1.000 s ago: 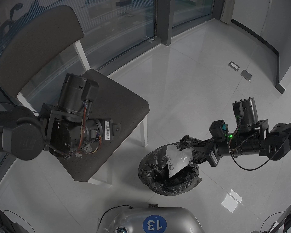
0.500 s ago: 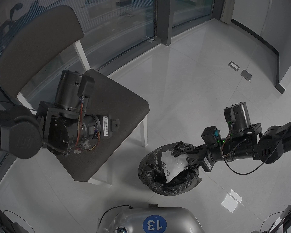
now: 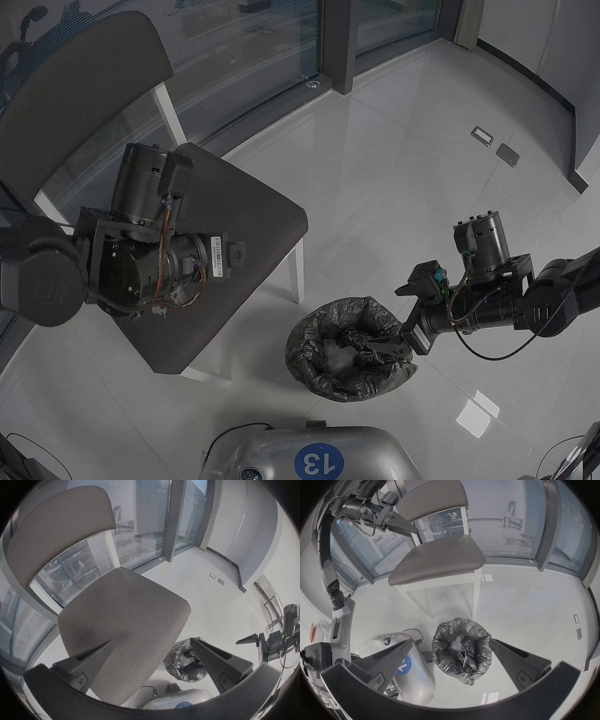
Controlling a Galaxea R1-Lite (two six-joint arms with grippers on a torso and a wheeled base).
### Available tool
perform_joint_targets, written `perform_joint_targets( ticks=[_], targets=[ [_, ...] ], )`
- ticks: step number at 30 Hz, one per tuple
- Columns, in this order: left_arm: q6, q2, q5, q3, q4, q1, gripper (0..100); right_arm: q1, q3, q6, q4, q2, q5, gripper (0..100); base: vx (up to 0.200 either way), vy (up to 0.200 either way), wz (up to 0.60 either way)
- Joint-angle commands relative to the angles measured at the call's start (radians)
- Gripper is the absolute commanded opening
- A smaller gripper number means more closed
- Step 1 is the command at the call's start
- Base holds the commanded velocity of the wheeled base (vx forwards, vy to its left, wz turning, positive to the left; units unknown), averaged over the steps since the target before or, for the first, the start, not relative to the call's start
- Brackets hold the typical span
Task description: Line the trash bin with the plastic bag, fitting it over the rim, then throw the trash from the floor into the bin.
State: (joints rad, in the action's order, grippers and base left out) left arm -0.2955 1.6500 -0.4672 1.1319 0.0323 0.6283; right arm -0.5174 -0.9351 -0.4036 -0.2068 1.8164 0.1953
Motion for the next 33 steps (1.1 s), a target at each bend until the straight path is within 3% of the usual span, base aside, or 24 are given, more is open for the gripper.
perform_joint_targets(
  ticks=[1,6,12,16,20,22,26,33],
  targets=[
    [-0.001,-0.010,-0.002,-0.003,0.001,0.001,100,0.007,0.002,0.000,0.000,0.006,-0.001,100,0.000,0.000,0.00],
    [0.013,-0.019,-0.004,-0.021,0.009,-0.001,100,0.027,0.010,0.014,-0.002,0.004,-0.002,100,0.000,0.000,0.00],
    [0.107,-0.044,-0.016,-0.080,0.014,-0.021,100,0.066,0.042,0.020,-0.005,-0.005,-0.045,100,0.000,0.000,0.00],
    [0.124,-0.053,-0.018,-0.089,0.012,-0.042,100,0.126,0.093,0.020,-0.008,-0.019,-0.066,100,0.000,0.000,0.00],
    [0.134,-0.073,-0.018,-0.089,0.014,-0.065,100,0.205,0.220,0.048,-0.040,-0.068,-0.142,100,0.000,0.000,0.00],
    [0.220,-0.096,-0.030,-0.092,0.018,-0.113,100,0.269,0.318,0.092,-0.114,-0.137,-0.194,100,0.000,0.000,0.00],
    [0.395,-0.168,-0.062,-0.095,0.035,-0.194,100,0.364,0.404,0.140,-0.178,-0.266,-0.215,100,0.000,0.000,0.00],
    [0.434,-0.286,-0.062,-0.093,0.077,-0.340,100,0.438,0.472,0.140,-0.174,-0.525,-0.220,100,0.000,0.000,0.00]
  ],
)
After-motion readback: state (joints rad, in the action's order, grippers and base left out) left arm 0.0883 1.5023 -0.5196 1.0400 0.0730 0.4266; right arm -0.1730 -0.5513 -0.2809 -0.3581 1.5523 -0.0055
